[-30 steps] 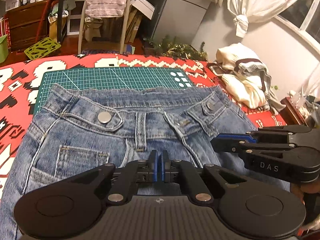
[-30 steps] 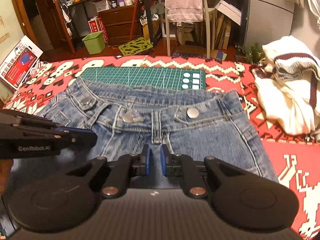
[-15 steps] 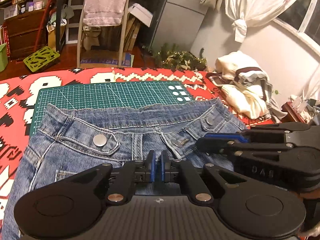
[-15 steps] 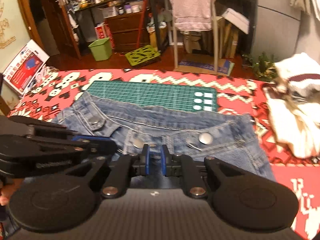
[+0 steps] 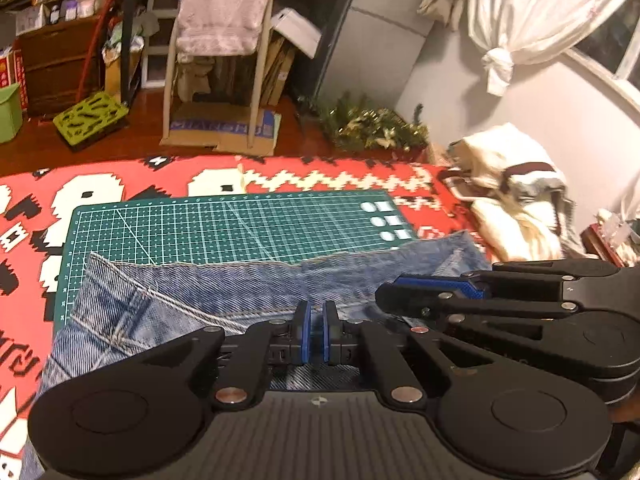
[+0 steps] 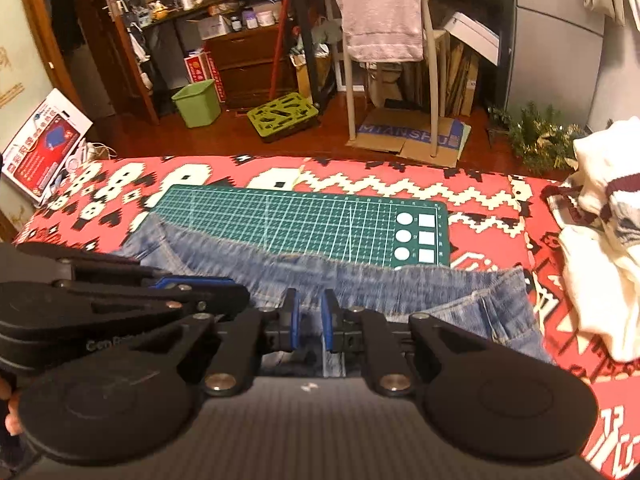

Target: Fold clothes

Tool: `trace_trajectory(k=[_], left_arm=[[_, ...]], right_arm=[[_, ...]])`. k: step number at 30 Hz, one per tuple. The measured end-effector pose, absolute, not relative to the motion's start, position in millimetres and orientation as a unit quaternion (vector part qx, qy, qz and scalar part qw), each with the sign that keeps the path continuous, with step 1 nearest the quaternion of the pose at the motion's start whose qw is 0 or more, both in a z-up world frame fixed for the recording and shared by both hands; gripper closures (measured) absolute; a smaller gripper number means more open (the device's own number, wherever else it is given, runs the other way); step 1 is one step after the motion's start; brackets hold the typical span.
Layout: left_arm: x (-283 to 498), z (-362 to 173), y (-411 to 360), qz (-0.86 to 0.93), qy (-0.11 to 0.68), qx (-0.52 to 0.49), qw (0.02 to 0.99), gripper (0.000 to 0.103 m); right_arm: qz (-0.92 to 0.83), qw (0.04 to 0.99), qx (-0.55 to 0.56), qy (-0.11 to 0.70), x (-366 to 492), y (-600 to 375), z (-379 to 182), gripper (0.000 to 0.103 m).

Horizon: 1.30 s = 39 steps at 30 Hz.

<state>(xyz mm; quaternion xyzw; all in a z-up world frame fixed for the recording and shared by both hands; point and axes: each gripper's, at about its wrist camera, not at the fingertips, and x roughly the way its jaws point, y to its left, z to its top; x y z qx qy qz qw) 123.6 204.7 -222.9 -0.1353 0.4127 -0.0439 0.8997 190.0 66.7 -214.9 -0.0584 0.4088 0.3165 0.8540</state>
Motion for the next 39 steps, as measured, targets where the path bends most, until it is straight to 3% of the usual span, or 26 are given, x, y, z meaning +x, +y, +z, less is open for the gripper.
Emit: trace_trajectory(k=[7, 13, 22, 28, 30, 32, 39], left_arm=[[147, -226, 215, -0.034, 0.415, -0.143, 0.898, 0.100], [150, -218, 226, -0.034, 0.404, -0.161, 0.900, 0.100], [112, -180, 283, -0.011, 0.368, -0.149, 0.918, 0.099], [77, -196, 332, 0.035, 0.386, -0.151, 0.910, 0.098], [67, -204, 346, 0.038, 0.386, -0.181, 0.904, 0.089], [64, -211, 351, 0.035, 0.388, -0.193, 0.901, 0.071], [74, -224, 340, 0.012, 0.395, -0.192, 0.898, 0.071]], right_arm=[[0.299, 0.861, -0.085, 0.401, 211, 95, -229, 0.103], [0.309, 0.853, -0.068, 0.415, 229, 96, -225, 0.103], [0.265, 0.872, -0.077, 0.404, 238, -11, -205, 0.102], [0.253, 0.876, -0.055, 0.407, 238, -43, -213, 0.102], [0.249, 0.877, -0.047, 0.408, 239, -54, -216, 0.100], [0.245, 0.879, -0.040, 0.408, 239, -63, -219, 0.099], [0.236, 0.880, -0.034, 0.411, 239, -55, -218, 0.096]])
